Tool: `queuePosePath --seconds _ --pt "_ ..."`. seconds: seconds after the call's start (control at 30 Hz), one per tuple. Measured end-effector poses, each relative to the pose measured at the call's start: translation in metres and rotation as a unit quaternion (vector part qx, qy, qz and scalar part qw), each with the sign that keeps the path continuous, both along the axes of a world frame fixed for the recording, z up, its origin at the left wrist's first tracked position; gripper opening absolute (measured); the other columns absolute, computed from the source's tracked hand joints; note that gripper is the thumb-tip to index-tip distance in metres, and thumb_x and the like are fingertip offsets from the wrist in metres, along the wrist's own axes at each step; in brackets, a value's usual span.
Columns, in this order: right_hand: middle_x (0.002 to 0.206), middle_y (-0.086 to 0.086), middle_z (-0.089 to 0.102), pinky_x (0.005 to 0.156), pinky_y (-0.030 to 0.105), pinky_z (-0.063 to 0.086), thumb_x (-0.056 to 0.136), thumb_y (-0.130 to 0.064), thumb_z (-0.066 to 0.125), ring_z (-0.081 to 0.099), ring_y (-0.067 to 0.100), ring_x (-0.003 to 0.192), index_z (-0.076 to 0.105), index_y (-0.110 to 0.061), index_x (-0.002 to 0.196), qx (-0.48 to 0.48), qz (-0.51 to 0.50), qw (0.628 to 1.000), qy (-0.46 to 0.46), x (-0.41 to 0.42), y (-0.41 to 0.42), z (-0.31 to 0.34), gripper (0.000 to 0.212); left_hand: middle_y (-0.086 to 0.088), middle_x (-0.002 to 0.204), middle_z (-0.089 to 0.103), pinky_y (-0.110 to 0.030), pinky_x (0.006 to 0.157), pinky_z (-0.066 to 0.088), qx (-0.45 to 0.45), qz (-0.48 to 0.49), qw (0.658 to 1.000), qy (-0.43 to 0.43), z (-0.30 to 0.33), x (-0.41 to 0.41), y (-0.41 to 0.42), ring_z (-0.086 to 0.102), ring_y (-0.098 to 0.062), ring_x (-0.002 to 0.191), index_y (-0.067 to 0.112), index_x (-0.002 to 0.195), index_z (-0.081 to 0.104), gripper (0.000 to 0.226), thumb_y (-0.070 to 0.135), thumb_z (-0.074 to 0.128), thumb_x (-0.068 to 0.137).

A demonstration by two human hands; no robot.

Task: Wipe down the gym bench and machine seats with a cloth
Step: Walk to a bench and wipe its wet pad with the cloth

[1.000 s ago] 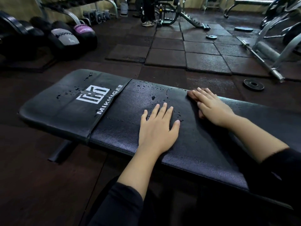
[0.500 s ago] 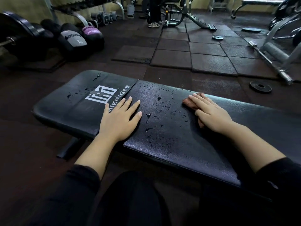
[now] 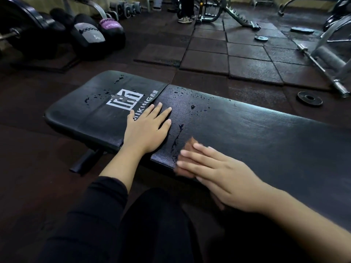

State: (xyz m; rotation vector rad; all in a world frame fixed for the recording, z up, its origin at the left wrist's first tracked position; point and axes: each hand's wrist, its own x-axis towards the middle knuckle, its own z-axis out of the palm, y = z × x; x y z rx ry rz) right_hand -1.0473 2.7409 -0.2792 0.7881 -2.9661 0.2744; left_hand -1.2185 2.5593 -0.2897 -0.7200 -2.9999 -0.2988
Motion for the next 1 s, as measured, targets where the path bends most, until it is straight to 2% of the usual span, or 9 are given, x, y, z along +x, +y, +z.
queuePosePath --seconds 0.07,0.2,0.33,0.47,0.57,0.7,0.83,0.9,1.0 --pt "0.154 -0.016 0.024 0.117 0.036 0.019 0.100 -0.033 0.027 0.012 0.011 0.145 0.034 -0.034 0.143 -0.012 0.019 1.000 -0.011 0.006 0.027 0.004 0.044 0.019 0.160 0.008 -0.052 0.117 0.000 0.003 -0.002 1.000 -0.004 0.000 0.000 0.000 0.003 -0.001 0.147 0.050 0.148 0.015 0.048 0.052 0.016 0.100" --pt "0.153 -0.016 0.024 0.117 0.036 0.015 0.098 -0.038 0.026 0.010 0.007 0.145 0.034 -0.038 0.141 -0.055 -0.055 0.996 -0.047 -0.026 0.063 0.008 0.044 0.018 0.160 0.008 -0.053 0.117 0.000 0.006 -0.003 1.000 -0.006 -0.001 -0.001 0.000 0.003 -0.002 0.147 0.049 0.149 0.015 0.048 0.051 0.016 0.100" --pt "0.153 -0.015 0.024 0.120 0.031 0.007 0.093 -0.034 0.026 0.007 0.009 0.145 0.030 -0.037 0.142 -0.044 -0.130 0.990 -0.022 -0.063 0.022 0.003 0.050 0.018 0.160 0.008 -0.053 0.117 0.000 0.003 -0.005 1.000 -0.003 -0.001 -0.003 0.000 0.004 -0.002 0.147 0.049 0.149 0.015 0.048 0.049 0.016 0.101" --pt "0.153 -0.013 0.026 0.118 0.036 0.016 0.096 -0.027 0.029 0.011 0.014 0.146 0.033 -0.033 0.144 -0.005 -0.024 0.999 0.021 -0.035 -0.026 -0.006 0.048 0.018 0.160 0.008 -0.052 0.117 0.000 0.011 -0.010 1.000 -0.003 -0.001 -0.003 -0.002 0.004 -0.002 0.147 0.048 0.149 0.017 0.047 0.046 0.018 0.102" --pt "0.153 -0.015 0.026 0.117 0.035 0.018 0.099 -0.026 0.030 0.012 0.013 0.145 0.035 -0.032 0.143 -0.002 0.050 0.999 0.009 -0.006 0.001 0.000 0.045 0.018 0.160 0.008 -0.051 0.117 -0.001 0.017 -0.012 1.000 -0.007 0.000 -0.002 -0.003 0.004 -0.001 0.147 0.048 0.149 0.018 0.047 0.047 0.018 0.102" --pt "0.151 -0.014 0.030 0.117 0.036 0.017 0.099 -0.031 0.030 0.016 0.010 0.145 0.040 -0.030 0.141 -0.056 -0.004 0.998 -0.043 -0.015 0.050 0.010 0.043 0.018 0.160 0.008 -0.051 0.118 -0.002 0.017 -0.013 1.000 -0.014 0.000 -0.002 -0.003 0.003 -0.001 0.147 0.048 0.149 0.017 0.047 0.047 0.016 0.102" --pt "0.151 -0.017 0.027 0.118 0.030 0.011 0.095 -0.040 0.022 0.010 0.007 0.145 0.035 -0.036 0.141 -0.057 -0.066 0.996 -0.021 -0.054 0.030 0.005 0.047 0.016 0.161 0.008 -0.051 0.118 -0.001 0.013 -0.013 1.000 -0.004 0.001 -0.001 -0.003 0.003 -0.002 0.147 0.047 0.150 0.017 0.047 0.046 0.017 0.103" --pt "0.152 -0.014 0.028 0.118 0.026 0.008 0.095 -0.036 0.023 0.010 0.011 0.145 0.036 -0.034 0.142 -0.041 -0.062 0.997 -0.006 -0.060 0.000 0.001 0.049 0.013 0.162 0.004 -0.050 0.118 -0.001 0.014 -0.011 1.000 -0.002 0.001 0.000 -0.003 -0.001 -0.004 0.148 0.047 0.150 0.017 0.047 0.045 0.018 0.103" --pt "0.153 -0.015 0.025 0.118 0.029 0.012 0.097 -0.028 0.027 0.007 0.010 0.146 0.034 -0.035 0.143 -0.024 0.001 1.000 0.005 -0.042 -0.019 -0.001 0.047 0.004 0.163 -0.005 -0.047 0.119 -0.002 0.017 -0.002 1.000 0.002 0.001 -0.001 -0.005 -0.011 -0.012 0.148 0.048 0.149 0.018 0.047 0.046 0.019 0.102"
